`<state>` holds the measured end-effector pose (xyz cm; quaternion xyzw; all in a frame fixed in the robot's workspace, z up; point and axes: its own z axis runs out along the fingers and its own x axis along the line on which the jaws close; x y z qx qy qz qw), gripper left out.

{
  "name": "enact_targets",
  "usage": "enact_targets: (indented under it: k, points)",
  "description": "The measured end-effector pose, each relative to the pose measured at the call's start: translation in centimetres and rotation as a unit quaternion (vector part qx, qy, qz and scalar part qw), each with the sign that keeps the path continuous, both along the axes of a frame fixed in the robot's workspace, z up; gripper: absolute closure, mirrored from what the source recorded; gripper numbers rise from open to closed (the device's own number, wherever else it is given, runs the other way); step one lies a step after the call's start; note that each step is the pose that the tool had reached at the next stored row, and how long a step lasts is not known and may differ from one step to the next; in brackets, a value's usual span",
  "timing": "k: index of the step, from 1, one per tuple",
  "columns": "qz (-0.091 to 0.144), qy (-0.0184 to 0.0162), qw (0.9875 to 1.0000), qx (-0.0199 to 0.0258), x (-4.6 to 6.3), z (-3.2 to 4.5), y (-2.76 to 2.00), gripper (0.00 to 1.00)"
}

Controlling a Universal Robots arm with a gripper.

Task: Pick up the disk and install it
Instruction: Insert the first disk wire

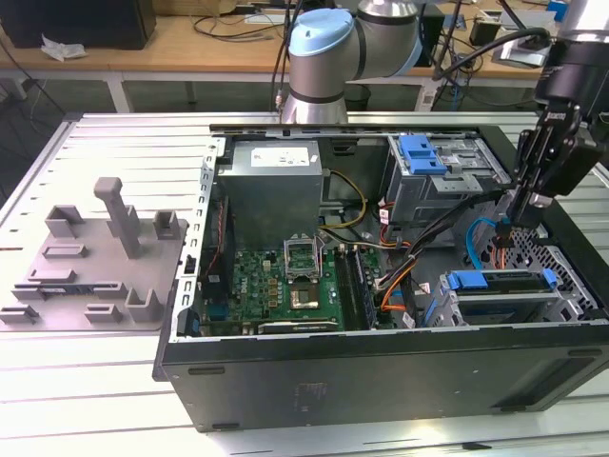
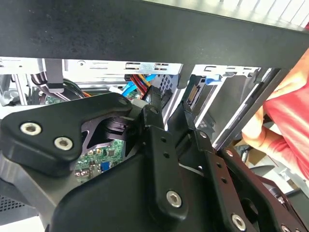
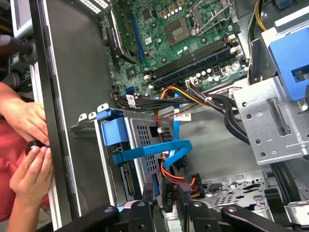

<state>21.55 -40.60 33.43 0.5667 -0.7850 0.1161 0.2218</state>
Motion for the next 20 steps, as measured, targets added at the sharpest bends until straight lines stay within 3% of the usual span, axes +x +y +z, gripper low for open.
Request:
enact_targets:
  k: [2,4,19,20]
  points:
    - [0.0,-0.0003,1.0,-0.0038,-0.07,-0.01,0.37,0.67]
    - [0.0,-0.0018,1.0,-0.0045,-0.12,-0.04,0.47,0.67]
    - [0.0,-0.0059,1.0,-0.0069,-0.26,-0.29,0.49,0.67]
    - [0.0,-0.0063,1.0,-0.0071,-0.3,-0.3,0.49,0.75]
